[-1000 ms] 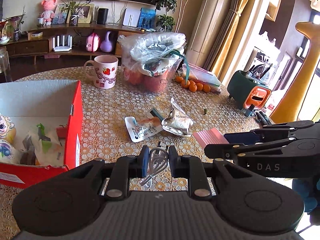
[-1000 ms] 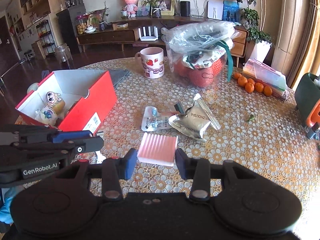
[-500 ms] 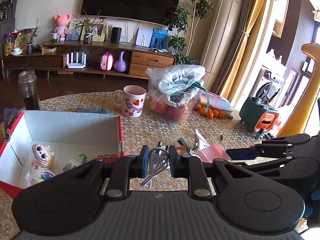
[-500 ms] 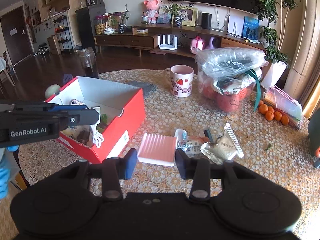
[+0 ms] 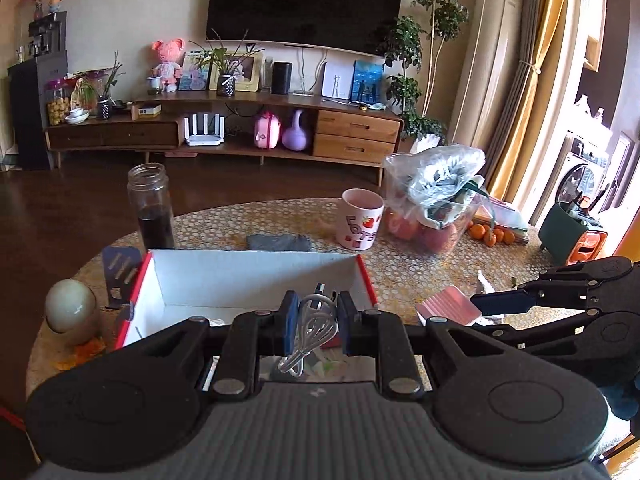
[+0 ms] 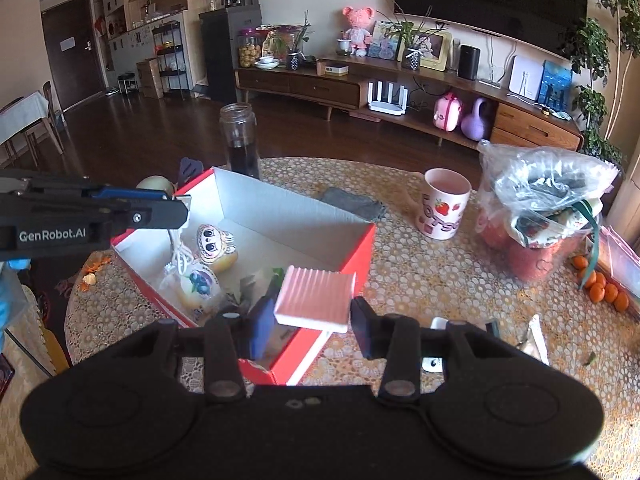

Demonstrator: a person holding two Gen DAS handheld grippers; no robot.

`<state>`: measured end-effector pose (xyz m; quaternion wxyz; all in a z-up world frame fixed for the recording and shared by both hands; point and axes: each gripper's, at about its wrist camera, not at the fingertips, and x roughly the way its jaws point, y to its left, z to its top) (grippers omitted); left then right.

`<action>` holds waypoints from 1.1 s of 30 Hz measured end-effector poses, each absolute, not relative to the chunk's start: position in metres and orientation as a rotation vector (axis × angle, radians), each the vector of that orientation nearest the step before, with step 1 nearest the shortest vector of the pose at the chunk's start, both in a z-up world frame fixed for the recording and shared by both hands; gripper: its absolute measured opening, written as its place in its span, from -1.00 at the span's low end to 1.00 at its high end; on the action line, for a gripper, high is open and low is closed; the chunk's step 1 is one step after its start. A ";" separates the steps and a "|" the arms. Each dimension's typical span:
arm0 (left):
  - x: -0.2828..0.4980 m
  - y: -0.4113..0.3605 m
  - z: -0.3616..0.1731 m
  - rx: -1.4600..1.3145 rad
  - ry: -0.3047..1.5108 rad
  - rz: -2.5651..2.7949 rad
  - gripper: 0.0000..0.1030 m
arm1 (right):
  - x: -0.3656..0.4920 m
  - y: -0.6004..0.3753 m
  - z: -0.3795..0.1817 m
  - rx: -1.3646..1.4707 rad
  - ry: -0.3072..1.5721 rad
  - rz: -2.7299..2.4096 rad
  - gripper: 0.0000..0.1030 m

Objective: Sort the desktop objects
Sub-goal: 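Carry cable with left tool while right tool carries pink comb into box, then open left tool releasing cable while right tool drops pink comb in box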

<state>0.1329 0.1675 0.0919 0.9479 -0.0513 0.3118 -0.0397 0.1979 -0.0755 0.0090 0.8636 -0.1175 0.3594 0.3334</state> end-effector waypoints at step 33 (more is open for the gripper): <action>0.185 0.263 0.004 -0.060 0.934 -0.008 -0.62 | 0.227 0.048 -0.074 -0.386 0.846 0.772 -0.20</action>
